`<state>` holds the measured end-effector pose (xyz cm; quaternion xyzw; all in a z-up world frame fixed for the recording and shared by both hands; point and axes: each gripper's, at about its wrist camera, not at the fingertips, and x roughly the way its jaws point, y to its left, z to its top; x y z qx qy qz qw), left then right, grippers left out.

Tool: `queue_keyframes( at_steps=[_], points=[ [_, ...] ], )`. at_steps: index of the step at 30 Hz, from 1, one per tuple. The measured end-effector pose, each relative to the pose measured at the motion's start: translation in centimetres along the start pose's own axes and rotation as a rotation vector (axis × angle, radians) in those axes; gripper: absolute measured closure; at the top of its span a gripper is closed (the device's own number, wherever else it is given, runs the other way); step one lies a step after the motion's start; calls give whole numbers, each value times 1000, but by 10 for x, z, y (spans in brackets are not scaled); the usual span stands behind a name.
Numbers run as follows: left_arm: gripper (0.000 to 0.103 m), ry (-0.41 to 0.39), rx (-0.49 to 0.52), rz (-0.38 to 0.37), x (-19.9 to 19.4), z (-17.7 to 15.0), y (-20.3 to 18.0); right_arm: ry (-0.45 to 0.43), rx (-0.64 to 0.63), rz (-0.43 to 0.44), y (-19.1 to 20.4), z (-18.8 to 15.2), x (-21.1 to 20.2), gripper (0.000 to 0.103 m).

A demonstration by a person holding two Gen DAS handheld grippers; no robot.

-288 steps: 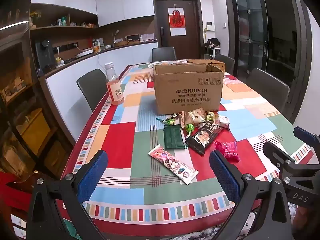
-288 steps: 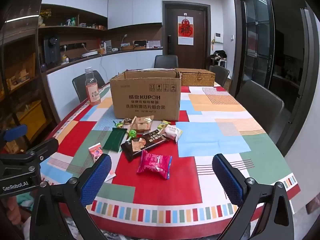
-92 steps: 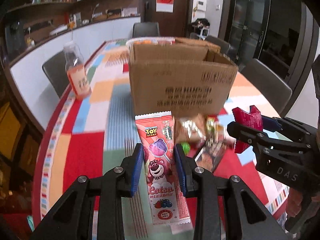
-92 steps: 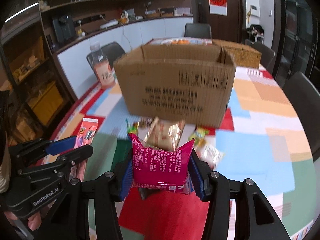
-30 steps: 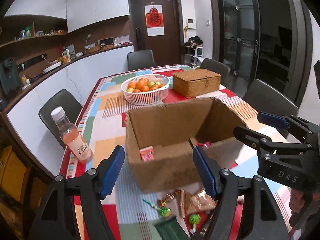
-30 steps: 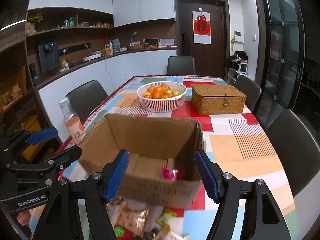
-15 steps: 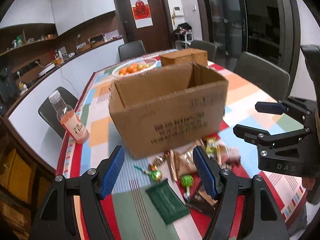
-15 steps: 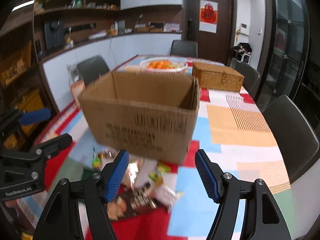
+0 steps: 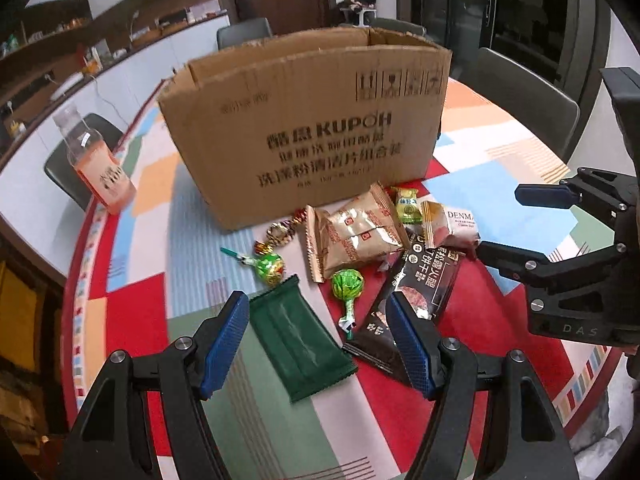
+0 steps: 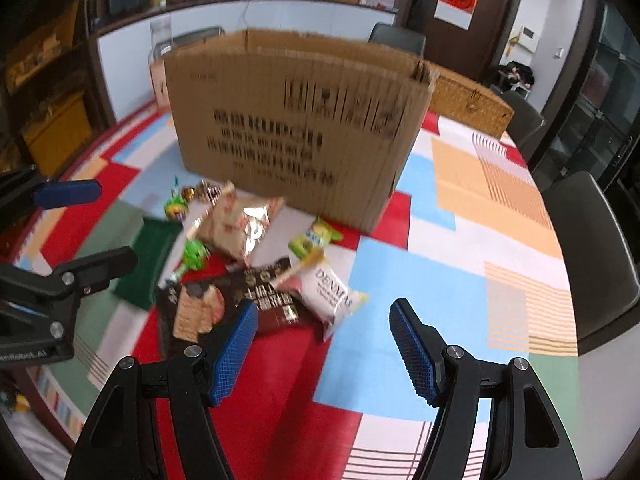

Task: Organize snacks
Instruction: 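Grasp the green lollipop with left gripper while right gripper grasps DENMAS bag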

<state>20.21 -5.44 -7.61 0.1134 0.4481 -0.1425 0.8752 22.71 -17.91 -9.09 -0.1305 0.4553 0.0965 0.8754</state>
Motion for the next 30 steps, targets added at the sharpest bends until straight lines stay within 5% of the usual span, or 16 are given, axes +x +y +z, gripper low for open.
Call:
queue_keyframes(
  at_steps=[12,26,30],
  points=[
    [34,82,-55,-62,45,9,1,60,-6,14,-10,5,35,34],
    [49,124,-84,-82,74,22,-4,82,-46,36,-11,17,60,34],
    [59,141,-74,-85,80,25,-7,96,-25,53,-16,17,66,45]
  ],
)
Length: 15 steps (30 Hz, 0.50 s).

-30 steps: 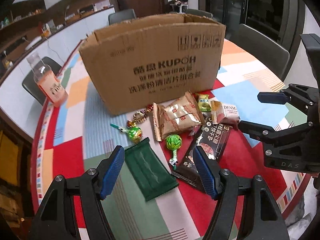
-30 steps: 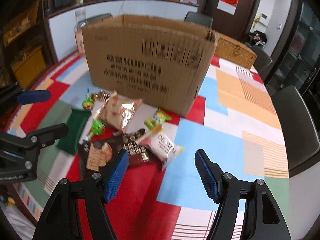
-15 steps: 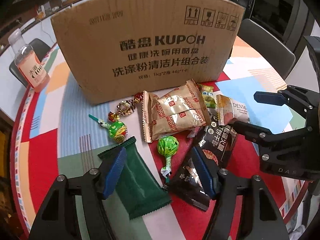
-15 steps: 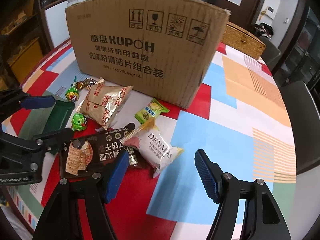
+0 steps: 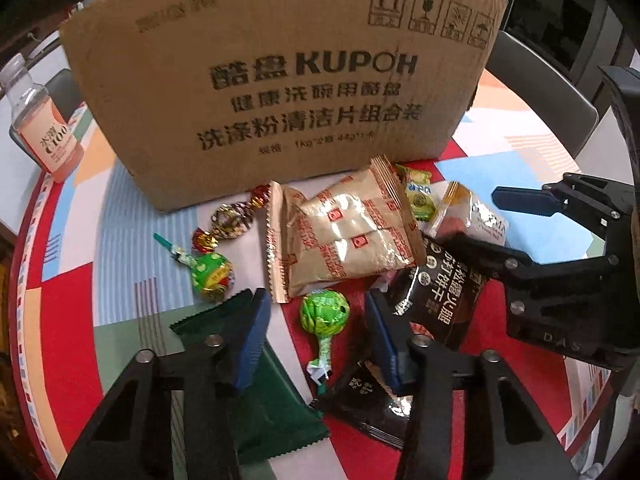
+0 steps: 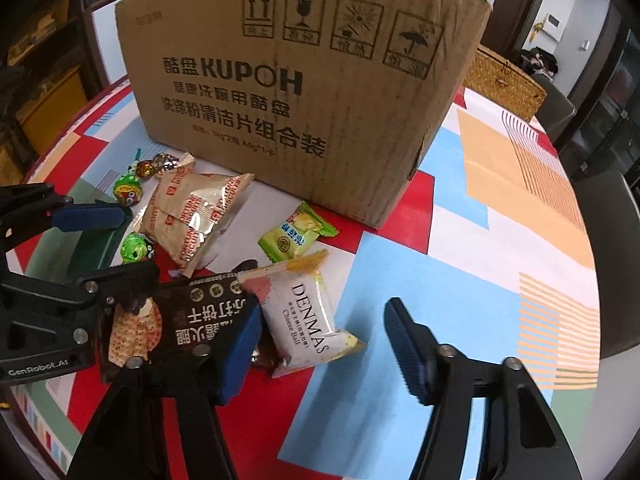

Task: Organize snacks
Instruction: 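Grasp the green lollipop with left gripper while right gripper grasps DENMAS bag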

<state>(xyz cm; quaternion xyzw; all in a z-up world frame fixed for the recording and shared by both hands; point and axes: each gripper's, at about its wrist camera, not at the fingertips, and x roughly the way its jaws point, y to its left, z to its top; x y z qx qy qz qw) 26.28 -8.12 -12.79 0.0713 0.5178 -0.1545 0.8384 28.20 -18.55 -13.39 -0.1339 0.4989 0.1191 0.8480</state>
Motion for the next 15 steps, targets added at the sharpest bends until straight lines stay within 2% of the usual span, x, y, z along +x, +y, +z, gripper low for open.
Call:
queue_keyframes(
  at_steps=[2,3,4,6,15],
  points=[
    [66,4,5,2,4,0,-4,3,20,22,-2,-1,2,49],
    [69,6,6,2,5,0,-5,2,24,26,-3,-1,2,53],
    [73,11,8,-2,7,0,-6,4,24,24,-2,-1,2,62],
    [77,15,7,-8,8,0,-6,4,19,17,-2,-2,2,67],
    [77,-22,-9,-20,-14,-5,-3,-40,60,2,3,-12,-17,69]
  ],
)
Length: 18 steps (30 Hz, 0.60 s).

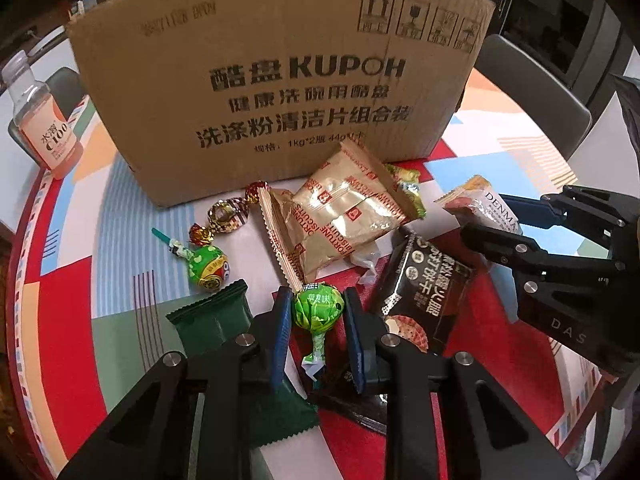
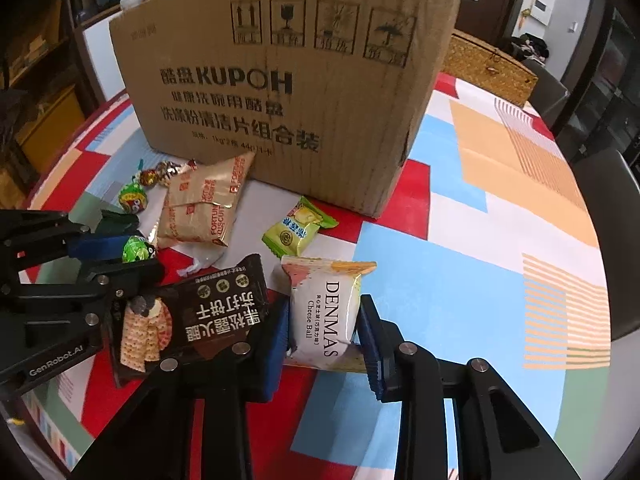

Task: Organize snacks
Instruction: 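Grasp the green lollipop with left gripper while right gripper grasps DENMAS bag, then carry lollipop and DENMAS bag over the box and release both inside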

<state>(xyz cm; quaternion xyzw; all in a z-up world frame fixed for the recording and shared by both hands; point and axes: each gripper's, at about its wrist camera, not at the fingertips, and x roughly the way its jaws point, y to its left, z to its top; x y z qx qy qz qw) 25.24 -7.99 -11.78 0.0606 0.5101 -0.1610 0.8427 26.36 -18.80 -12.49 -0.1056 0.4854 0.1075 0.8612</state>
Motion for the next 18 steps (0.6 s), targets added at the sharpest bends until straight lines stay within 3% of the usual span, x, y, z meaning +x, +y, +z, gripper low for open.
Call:
queue_keyframes(
  at_steps=[18],
  points=[
    [77,-208,5,-7,-91,9,6,-176,39,-5,9,16,-67,69]
  ],
)
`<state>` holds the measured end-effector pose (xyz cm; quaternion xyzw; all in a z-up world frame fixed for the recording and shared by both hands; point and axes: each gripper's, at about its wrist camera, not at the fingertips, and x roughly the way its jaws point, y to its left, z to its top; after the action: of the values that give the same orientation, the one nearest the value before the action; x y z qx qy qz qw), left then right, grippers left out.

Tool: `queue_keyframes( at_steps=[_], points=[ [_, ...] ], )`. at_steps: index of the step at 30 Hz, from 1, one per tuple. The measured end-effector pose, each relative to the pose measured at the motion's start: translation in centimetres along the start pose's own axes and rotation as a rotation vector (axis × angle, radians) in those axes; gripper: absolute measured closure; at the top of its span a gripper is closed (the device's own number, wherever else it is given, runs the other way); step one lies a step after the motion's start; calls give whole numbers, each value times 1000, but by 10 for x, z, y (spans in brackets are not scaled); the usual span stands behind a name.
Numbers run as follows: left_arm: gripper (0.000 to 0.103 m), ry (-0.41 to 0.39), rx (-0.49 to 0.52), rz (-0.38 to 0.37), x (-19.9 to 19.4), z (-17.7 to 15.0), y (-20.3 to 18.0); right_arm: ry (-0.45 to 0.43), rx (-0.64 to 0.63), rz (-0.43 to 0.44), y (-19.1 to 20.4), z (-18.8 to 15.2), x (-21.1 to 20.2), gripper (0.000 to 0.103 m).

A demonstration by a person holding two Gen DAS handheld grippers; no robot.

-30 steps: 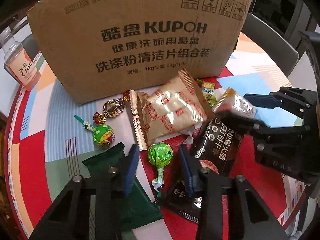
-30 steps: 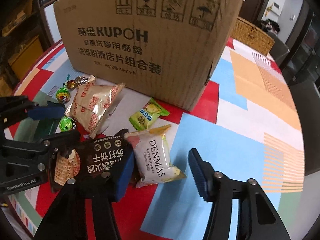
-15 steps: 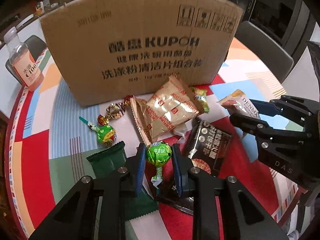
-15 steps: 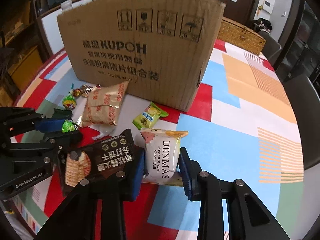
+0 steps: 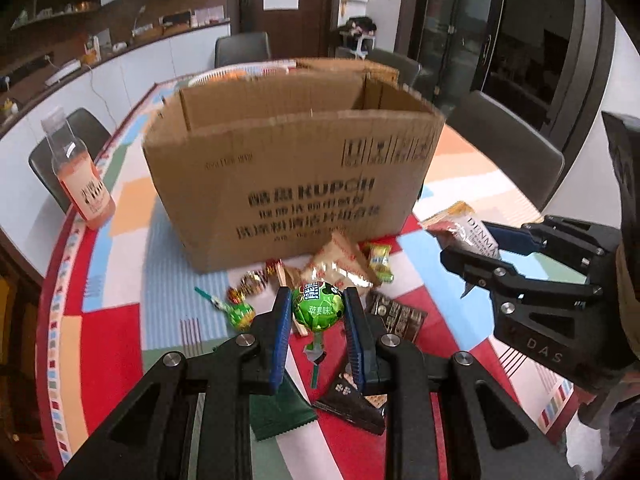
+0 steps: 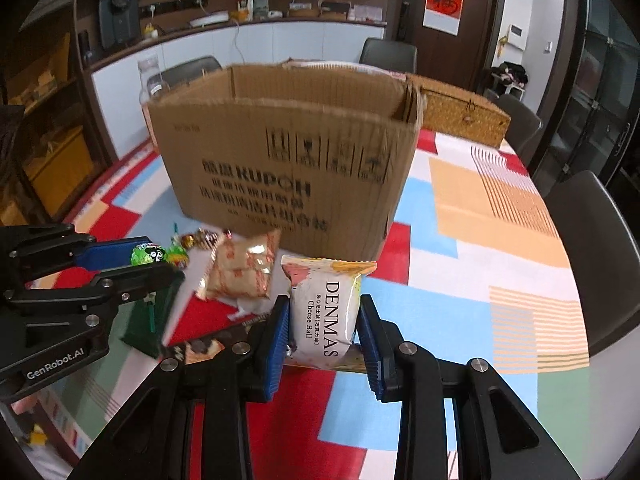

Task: Organize snacks
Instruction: 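Carry lollipop and DENMAS bag over the box and release both inside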

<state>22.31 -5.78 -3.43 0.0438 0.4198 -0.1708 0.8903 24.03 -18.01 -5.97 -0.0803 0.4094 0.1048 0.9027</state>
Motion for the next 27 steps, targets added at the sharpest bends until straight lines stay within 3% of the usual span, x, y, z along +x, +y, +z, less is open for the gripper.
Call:
queue_keyframes(
  at_steps=[15,27],
  points=[
    [77,-214,-4,30,-55,58,13,-171,35,38,5,50,-34,69],
    [77,-301,-12,51,-70,97,29,-290,72,62,5,95,-53,69]
  ],
)
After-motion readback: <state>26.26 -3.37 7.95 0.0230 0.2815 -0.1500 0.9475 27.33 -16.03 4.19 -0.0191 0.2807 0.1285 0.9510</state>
